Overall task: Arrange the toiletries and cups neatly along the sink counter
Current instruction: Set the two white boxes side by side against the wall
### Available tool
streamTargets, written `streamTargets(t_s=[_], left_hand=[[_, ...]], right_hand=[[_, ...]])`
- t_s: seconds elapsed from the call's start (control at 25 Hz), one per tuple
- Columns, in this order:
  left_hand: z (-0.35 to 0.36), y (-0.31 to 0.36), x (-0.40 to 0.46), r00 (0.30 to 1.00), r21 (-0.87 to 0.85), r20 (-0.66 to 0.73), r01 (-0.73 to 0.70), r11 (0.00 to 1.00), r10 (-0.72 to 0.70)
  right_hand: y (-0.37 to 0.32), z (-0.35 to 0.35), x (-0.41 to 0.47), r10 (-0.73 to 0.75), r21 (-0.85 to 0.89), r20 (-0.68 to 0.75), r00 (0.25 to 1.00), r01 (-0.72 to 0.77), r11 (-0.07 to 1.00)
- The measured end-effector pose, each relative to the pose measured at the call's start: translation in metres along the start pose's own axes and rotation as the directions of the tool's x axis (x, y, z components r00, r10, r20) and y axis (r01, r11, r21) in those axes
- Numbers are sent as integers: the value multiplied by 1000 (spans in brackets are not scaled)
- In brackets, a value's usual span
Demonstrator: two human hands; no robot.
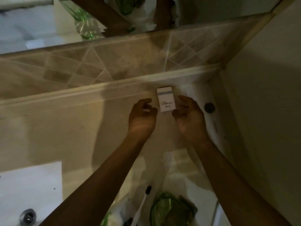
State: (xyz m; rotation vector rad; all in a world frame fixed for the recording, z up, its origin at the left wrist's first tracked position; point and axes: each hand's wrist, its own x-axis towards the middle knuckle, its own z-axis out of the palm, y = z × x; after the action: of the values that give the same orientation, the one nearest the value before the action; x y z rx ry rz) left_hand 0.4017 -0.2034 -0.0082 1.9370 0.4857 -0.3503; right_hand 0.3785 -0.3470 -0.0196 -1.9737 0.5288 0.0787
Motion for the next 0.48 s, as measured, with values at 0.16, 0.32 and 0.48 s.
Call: streamTargets(t_s=[0.16,0.32,0.48], left_hand=[[-71,-1,-59,999,-93,10,-31,995,32],[-144,-27,-149,996,-251,90,35,967,-13],[-178,-86,-236,988,-301,27,153,941,-152]], right_hand=[[-11,-31,-48,33,6,-48,998,-33,999],[-31,-40,-136,-64,53,90,994,59,997],[-32,-9,-225,-82,-13,373,924,93,996]])
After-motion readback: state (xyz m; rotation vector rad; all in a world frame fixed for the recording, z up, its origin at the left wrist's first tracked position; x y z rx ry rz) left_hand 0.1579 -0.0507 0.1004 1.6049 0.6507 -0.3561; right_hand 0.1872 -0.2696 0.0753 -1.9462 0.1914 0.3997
